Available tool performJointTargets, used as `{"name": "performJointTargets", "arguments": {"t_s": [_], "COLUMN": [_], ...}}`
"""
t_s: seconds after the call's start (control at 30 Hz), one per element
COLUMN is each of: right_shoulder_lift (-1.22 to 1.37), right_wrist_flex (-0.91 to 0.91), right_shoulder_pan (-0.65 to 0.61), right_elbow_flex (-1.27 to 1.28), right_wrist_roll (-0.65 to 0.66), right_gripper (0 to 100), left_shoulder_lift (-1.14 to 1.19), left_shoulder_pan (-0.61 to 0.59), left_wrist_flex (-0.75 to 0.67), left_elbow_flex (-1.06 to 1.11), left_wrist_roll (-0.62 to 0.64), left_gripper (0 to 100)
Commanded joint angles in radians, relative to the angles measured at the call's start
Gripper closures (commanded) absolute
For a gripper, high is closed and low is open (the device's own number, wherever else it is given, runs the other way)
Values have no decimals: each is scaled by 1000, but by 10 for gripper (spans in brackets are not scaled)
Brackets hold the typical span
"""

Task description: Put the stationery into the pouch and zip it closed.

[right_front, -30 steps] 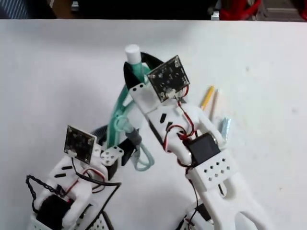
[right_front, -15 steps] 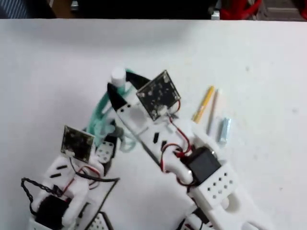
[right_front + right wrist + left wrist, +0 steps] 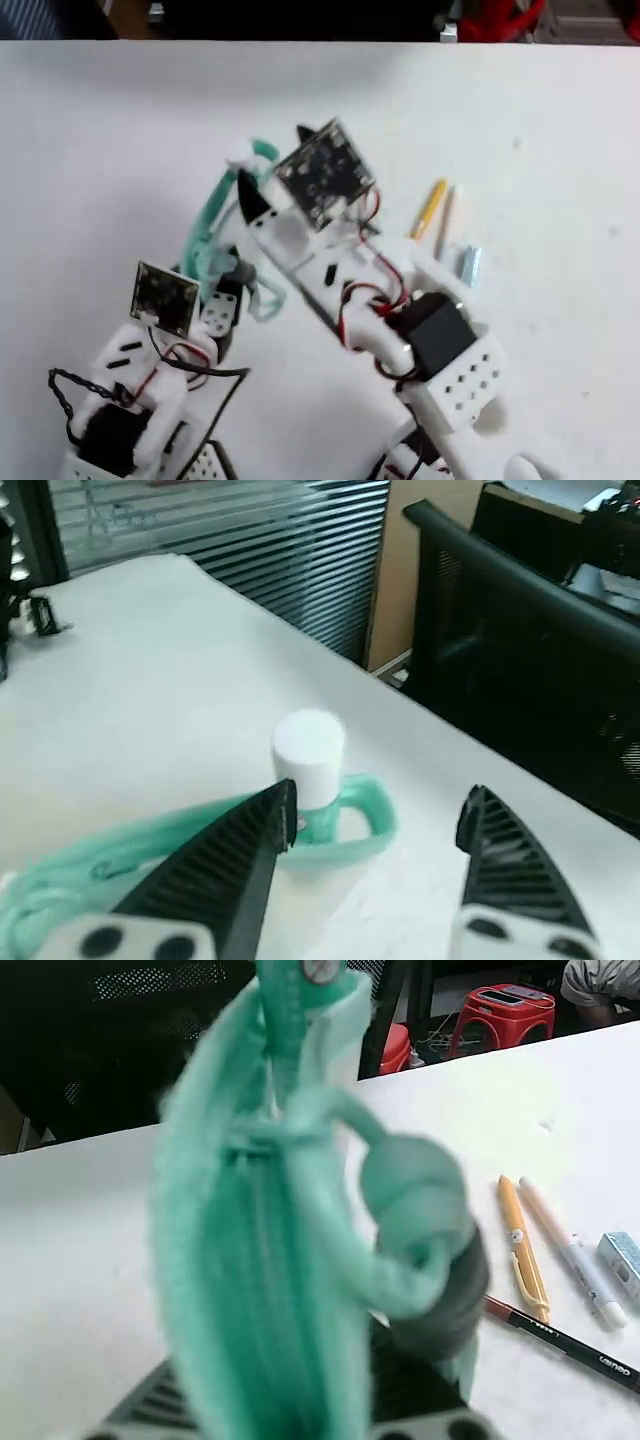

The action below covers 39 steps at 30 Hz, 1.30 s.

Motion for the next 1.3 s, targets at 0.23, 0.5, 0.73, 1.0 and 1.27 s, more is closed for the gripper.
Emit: {"name": "performJointTargets", "arguments": {"t_s": [0.23,0.5,0.73,1.0,1.27], "right_shoulder_lift": [219,303,160,120,143], "right_wrist_flex": [85,196,200,332,369], "right_shoulder_pan": [-12,12,-18,-77,28], "right_elbow_flex": [-338,-341,-364,-364,-359], "right_wrist_roll": [-55,-49,-49,-14,60], "right_gripper": [751,751,751,751,751], "left_shoulder_lift": [1,1,1,1,1], "left_shoulder_pan": [-4,-12,-42,-51,-44], "left_wrist_flex": [-15,-18,-14,-17,-54], "left_elbow_flex": [3,-2,2,2,3], "left_wrist_roll": [-9,-6,107,107,-5], "left_gripper": [976,891,775,845,978]}}
